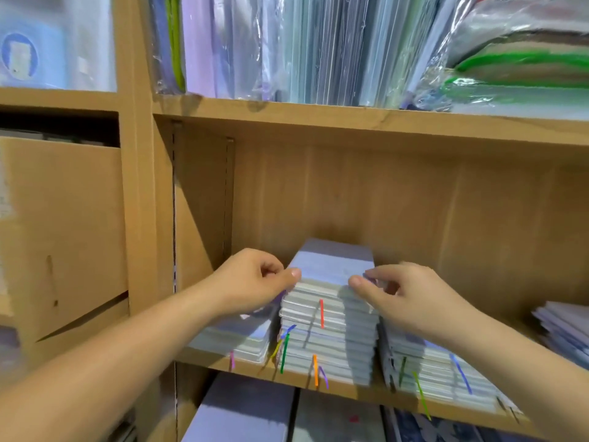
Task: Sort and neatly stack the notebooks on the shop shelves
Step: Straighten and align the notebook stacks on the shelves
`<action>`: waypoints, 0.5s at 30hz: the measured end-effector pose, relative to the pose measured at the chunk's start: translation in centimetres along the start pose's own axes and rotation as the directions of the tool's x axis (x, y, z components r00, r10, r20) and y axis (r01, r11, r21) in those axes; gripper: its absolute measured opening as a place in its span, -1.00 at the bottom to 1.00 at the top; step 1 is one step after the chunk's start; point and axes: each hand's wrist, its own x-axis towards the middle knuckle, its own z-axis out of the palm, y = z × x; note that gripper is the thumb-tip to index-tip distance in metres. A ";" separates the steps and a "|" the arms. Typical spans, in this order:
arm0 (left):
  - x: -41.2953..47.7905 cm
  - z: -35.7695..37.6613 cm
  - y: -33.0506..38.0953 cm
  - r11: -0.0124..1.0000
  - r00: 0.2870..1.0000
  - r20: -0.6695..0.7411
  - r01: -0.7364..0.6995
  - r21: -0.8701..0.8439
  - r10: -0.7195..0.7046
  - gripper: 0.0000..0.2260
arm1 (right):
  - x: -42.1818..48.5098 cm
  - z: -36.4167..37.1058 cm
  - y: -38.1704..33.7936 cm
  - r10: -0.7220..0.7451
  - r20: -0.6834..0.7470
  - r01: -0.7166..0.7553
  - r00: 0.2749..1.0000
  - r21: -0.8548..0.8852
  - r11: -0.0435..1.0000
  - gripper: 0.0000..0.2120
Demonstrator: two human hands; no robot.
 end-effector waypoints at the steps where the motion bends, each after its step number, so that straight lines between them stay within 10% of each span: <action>1: 0.0 0.0 -0.1 0.998 1.000 0.024 -0.010 0.054 0.009 -0.52 | -0.2 -0.1 0.0 0.009 0.047 -0.010 0.999 0.040 0.999 -0.42; 6: 0.3 1.4 -0.7 0.843 0.992 -0.003 -0.107 0.527 0.127 -0.53 | -0.6 0.8 0.0 0.029 0.068 -0.031 0.997 0.026 0.999 -0.29; 15: -1.4 1.3 1.5 0.669 0.966 -0.097 -0.091 0.738 0.239 -0.59 | -0.8 0.3 1.8 0.008 0.070 -0.021 0.998 0.200 0.980 -0.14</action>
